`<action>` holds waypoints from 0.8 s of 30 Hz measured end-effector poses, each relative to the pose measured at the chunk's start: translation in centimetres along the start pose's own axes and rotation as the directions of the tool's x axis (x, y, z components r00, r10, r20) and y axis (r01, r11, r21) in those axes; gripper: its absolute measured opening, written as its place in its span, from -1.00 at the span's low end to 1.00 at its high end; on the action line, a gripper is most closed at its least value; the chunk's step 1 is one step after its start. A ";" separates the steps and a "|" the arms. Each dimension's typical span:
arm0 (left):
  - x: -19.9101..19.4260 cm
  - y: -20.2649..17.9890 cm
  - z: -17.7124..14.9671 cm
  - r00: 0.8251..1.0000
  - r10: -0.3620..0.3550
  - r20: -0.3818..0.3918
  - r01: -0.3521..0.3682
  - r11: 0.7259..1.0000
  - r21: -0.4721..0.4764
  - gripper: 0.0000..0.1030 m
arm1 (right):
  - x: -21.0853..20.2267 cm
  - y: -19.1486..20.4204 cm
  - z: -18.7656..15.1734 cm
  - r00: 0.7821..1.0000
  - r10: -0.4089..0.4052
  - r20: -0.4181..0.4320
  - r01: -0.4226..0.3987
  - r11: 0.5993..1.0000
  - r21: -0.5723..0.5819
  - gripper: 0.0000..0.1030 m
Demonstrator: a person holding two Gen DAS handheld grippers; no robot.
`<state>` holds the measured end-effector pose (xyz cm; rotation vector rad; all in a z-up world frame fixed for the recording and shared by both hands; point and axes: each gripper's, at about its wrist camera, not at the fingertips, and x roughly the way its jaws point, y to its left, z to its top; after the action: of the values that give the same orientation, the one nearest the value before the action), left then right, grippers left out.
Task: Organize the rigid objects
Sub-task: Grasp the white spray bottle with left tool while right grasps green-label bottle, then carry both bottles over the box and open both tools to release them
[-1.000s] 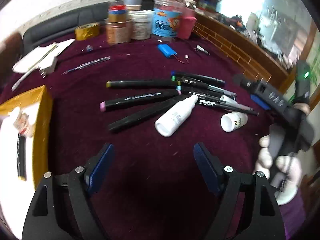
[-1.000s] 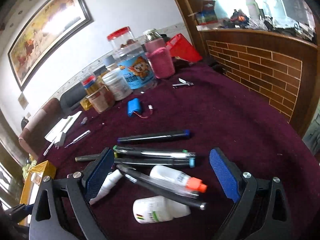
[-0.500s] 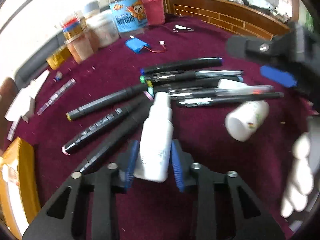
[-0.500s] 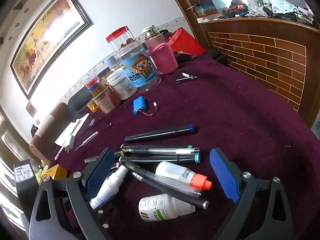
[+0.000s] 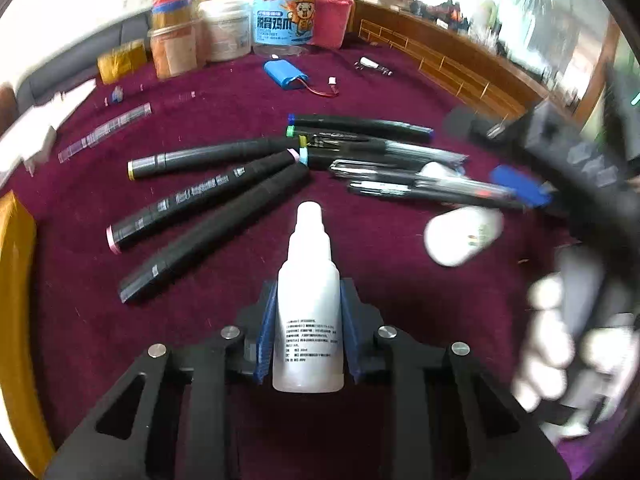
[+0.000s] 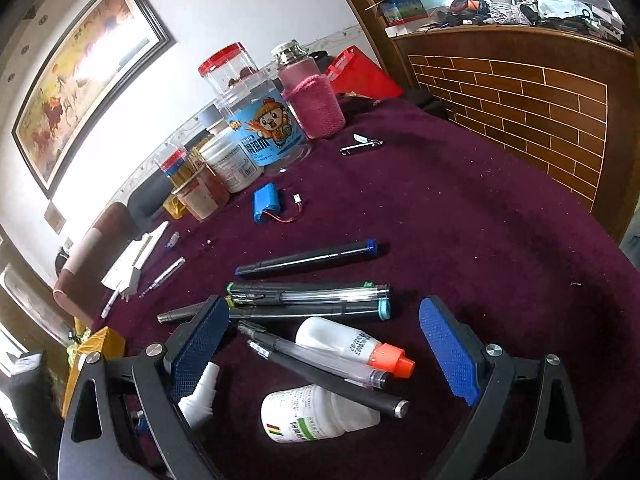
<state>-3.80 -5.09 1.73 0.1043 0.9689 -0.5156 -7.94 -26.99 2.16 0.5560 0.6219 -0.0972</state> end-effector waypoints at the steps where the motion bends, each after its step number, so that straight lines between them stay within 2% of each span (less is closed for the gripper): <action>1: -1.1 0.3 -0.4 1.000 -0.011 0.022 0.011 1.000 -0.015 -0.49 | 0.4 0.0 -0.1 1.000 -0.007 -0.014 0.007 1.000 -0.004 0.82; 4: -4.7 1.4 -2.0 0.994 -0.061 0.090 0.066 0.996 -0.058 -0.49 | 0.8 0.0 -0.1 0.999 -0.010 -0.033 0.009 1.000 -0.008 0.82; 8: -9.6 3.7 -4.3 0.975 -0.130 0.180 0.156 0.978 -0.138 -0.48 | 1.0 -0.2 -0.2 0.999 -0.013 -0.041 0.012 1.000 -0.002 0.82; 12: -13.4 6.5 -6.0 0.958 -0.153 0.244 0.203 0.960 -0.195 -0.48 | 0.8 -1.0 -0.3 0.997 -0.013 -0.077 0.016 0.999 0.044 0.82; 13: -14.2 7.2 -6.5 0.954 -0.152 0.257 0.207 0.956 -0.206 -0.48 | 0.5 -1.1 -0.5 0.995 -0.007 -0.095 0.012 0.999 0.051 0.82; 15: -15.2 8.2 -7.4 0.950 -0.148 0.276 0.214 0.950 -0.228 -0.48 | -0.3 -1.1 -1.1 0.990 0.060 -0.129 -0.051 0.996 0.069 0.82; 17: -15.5 9.3 -8.0 0.946 -0.147 0.288 0.223 0.942 -0.250 -0.48 | -0.6 -0.1 -2.1 0.962 0.164 -0.220 -0.154 0.986 0.064 0.83; 19: -15.7 9.9 -8.3 0.943 -0.149 0.298 0.232 0.936 -0.266 -0.48 | -1.2 1.7 -3.5 0.902 0.292 -0.319 -0.292 0.955 0.046 0.82; 21: -15.7 10.5 -8.6 0.940 -0.152 0.305 0.241 0.928 -0.283 -0.48 | -2.5 4.2 -4.7 0.862 0.330 -0.384 -0.372 0.928 -0.037 0.82; 22: -15.7 10.8 -8.8 0.939 -0.152 0.309 0.246 0.925 -0.291 -0.48 | -3.1 5.0 -4.9 0.865 0.320 -0.388 -0.377 0.923 -0.079 0.82; 23: -15.8 11.1 -8.9 0.938 -0.151 0.313 0.248 0.922 -0.296 -0.48 | -3.7 5.8 -5.0 0.878 0.293 -0.379 -0.364 0.922 -0.132 0.82; 24: -15.8 11.3 -9.0 0.937 -0.151 0.315 0.250 0.920 -0.303 -0.48 | -4.3 6.6 -4.9 0.902 0.243 -0.357 -0.328 0.924 -0.198 0.82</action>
<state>-12.65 13.51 7.78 -0.3779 0.7728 -0.5294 -12.44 -19.16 4.41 0.4105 0.8537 0.3600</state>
